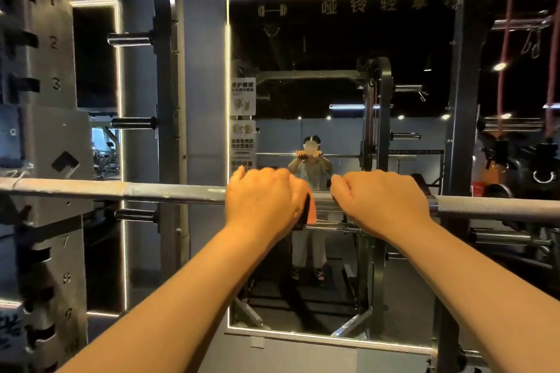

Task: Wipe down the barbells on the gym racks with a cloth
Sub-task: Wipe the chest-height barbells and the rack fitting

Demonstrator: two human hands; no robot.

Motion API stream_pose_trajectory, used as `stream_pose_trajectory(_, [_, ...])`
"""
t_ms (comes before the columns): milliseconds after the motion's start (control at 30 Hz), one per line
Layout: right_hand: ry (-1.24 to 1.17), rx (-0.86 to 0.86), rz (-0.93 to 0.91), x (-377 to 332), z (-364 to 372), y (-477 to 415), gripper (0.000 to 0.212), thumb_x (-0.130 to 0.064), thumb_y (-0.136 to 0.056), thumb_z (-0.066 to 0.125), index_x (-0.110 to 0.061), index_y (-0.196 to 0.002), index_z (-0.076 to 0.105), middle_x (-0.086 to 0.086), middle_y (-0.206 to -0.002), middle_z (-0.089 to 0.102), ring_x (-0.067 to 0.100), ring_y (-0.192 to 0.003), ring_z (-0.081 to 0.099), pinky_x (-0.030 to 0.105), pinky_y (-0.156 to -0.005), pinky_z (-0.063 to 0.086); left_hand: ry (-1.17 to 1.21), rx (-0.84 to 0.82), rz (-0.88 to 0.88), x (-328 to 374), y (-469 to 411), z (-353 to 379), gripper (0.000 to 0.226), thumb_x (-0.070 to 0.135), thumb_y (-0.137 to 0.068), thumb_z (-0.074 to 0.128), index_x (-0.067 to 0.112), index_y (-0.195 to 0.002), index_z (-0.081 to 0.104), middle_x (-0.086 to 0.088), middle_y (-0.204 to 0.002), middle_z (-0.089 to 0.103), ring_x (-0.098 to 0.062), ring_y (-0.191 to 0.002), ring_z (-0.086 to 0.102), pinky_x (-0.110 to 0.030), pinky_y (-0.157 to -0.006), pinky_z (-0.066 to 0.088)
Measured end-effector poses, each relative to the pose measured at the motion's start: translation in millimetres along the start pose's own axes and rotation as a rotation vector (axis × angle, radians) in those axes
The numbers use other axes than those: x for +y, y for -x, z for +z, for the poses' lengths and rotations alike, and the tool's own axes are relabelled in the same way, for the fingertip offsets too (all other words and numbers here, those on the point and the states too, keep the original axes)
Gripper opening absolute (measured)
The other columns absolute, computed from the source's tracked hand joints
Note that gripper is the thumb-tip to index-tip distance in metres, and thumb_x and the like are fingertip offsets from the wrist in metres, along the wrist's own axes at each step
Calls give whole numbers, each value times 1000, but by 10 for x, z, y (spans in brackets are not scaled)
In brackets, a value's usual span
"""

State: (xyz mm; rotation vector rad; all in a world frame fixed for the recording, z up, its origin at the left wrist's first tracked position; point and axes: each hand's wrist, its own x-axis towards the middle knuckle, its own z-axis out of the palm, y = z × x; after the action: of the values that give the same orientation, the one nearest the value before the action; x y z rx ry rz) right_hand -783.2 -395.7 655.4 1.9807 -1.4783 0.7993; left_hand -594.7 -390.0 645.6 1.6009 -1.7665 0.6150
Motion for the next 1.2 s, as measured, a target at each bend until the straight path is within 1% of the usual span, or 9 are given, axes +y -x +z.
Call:
stream_pose_trajectory(133, [15, 34, 18, 3, 33, -4, 57, -53, -104, 18, -27, -71, 56, -4, -63, 57, 13, -59, 57, 37, -65, 54, -69, 2, 58, 379, 30, -16, 35, 39, -104, 29, 23, -95, 58, -5, -99, 70, -30, -100, 65, -52, -109, 40])
stream_pose_trajectory(300, [9, 47, 15, 10, 36, 11, 57, -52, -105, 18, -26, -74, 58, -4, -64, 57, 13, -60, 56, 36, -65, 52, 75, 233, 228, 273, 174, 234, 43, 41, -107, 29, 24, -107, 69, 2, -110, 70, -22, -108, 64, -50, -117, 34])
stream_pose_trajectory(467, [6, 70, 17, -7, 48, 12, 55, -49, -104, 21, -21, -69, 53, -2, -60, 53, 16, -56, 54, 33, -59, 44, 90, 377, 339, -68, 439, 471, 43, 39, -103, 42, 21, -141, 55, -3, -150, 51, -25, -145, 41, -53, -127, 4])
stream_pose_trajectory(567, [22, 71, 25, -9, 55, 15, 55, -49, -104, 22, -21, -70, 55, -2, -61, 54, 16, -57, 53, 32, -56, 41, 40, 330, 255, 90, 274, 293, 40, 40, -103, 34, 21, -112, 68, -1, -120, 69, -22, -119, 62, -52, -125, 15])
stream_pose_trajectory(667, [51, 71, 30, -14, 50, 16, 55, -50, -105, 20, -23, -74, 57, -4, -63, 55, 14, -58, 54, 32, -58, 43, -129, -28, 226, 323, 29, -19, 30, 39, -104, 29, 23, -93, 51, 3, -86, 57, -26, -94, 66, -54, -111, 39])
stream_pose_trajectory(767, [62, 55, 34, -10, 46, 2, 54, -50, -106, 19, -24, -77, 57, -5, -65, 56, 12, -59, 54, 32, -60, 42, -222, -85, 257, 375, -33, -87, 24, 34, -105, 36, 20, -99, 55, -1, -89, 62, -30, -95, 67, -54, -107, 42])
stream_pose_trajectory(867, [37, 69, 35, -9, 59, 5, 55, -50, -105, 21, -22, -72, 55, -3, -62, 55, 14, -56, 54, 32, -58, 44, -88, 118, 251, 287, 101, 100, 39, 37, -107, 29, 24, -97, 64, 0, -105, 71, -24, -106, 66, -52, -118, 32])
stream_pose_trajectory(1033, [23, 71, 37, -9, 63, 2, 55, -49, -104, 21, -22, -70, 54, -2, -61, 55, 16, -55, 55, 36, -62, 52, 73, 386, 333, 125, 377, 349, 42, 35, -109, 32, 16, -124, 67, -6, -133, 66, -25, -130, 57, -52, -121, 30])
stream_pose_trajectory(1200, [23, 84, 40, -12, 64, 9, 55, -49, -104, 22, -21, -69, 54, -2, -60, 55, 16, -54, 54, 33, -58, 48, -142, -1, 228, 226, 51, -12, 26, 37, -105, 37, 22, -101, 58, 1, -98, 67, -25, -99, 67, -49, -113, 37])
